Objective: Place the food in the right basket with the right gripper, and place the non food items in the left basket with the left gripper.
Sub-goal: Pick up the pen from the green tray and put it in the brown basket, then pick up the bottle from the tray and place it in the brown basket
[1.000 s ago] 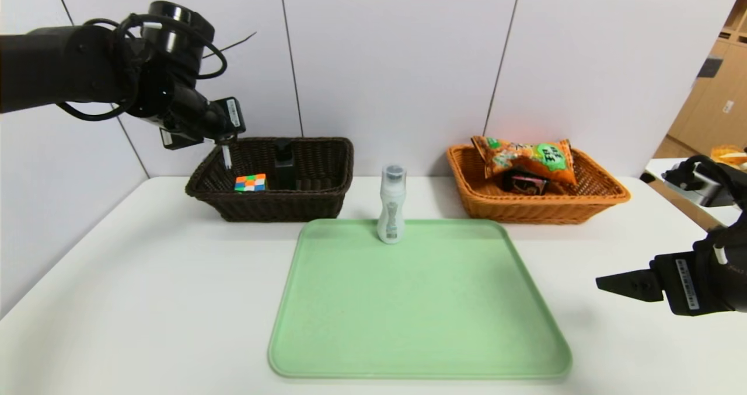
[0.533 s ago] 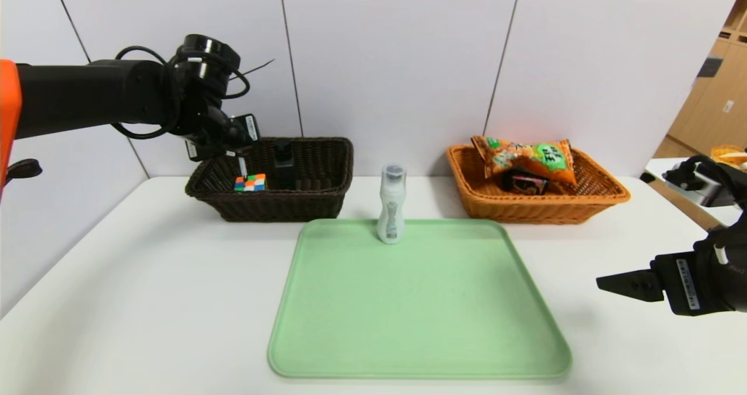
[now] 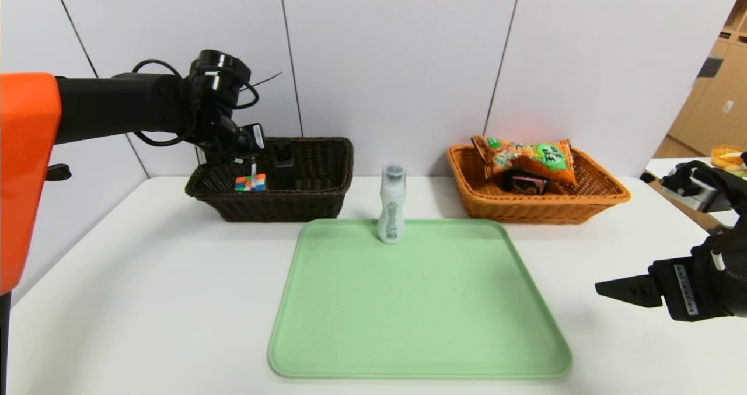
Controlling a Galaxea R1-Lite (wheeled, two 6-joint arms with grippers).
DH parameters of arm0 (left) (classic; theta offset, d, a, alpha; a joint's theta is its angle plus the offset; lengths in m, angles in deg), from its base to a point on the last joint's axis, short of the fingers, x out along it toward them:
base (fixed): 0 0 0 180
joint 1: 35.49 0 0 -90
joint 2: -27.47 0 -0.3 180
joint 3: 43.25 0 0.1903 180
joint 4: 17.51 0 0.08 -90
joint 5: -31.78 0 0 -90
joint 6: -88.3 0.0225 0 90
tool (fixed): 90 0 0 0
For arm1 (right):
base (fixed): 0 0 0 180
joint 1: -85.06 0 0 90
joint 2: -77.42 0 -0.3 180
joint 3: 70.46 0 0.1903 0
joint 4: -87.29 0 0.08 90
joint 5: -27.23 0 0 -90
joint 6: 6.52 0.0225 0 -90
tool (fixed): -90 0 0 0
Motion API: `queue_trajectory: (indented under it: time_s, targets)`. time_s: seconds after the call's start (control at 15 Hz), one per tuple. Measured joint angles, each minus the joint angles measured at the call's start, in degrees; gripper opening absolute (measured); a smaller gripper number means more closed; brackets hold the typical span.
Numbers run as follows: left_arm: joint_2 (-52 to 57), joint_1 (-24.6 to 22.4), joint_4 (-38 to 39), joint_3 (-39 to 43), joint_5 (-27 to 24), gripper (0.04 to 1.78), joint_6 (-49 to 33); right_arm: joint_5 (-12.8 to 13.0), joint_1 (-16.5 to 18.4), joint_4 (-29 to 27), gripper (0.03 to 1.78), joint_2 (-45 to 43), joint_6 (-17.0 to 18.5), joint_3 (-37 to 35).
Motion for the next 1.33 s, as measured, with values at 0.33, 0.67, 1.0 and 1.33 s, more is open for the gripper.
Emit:
queue_trajectory:
  time_s: [0.33, 0.67, 1.0, 1.33]
  targets:
    - [1.54, 0.11, -0.06, -0.17, 0.16, 1.11, -0.28, 0.02, -0.21, -0.04, 1.71, 0.04, 0.00, -0.41]
    - [11.58, 5.73, -0.22, 1.71, 0.73, 1.39, -2.80, -0.15, -0.26, 0.00, 1.71, 0.09, 0.13, -0.45]
    - [23.04, 19.57, -0.04, 15.88, 5.07, 1.54, -1.87, 0.13, -1.37, 0.85, 1.71, 0.04, 0.11, -0.63]
    - [24.31, 35.28, 8.09, 29.00, 21.42, 1.62, -3.91, 0.22, -1.69, 1.07, 1.71, -0.49, 0.11, -0.78]
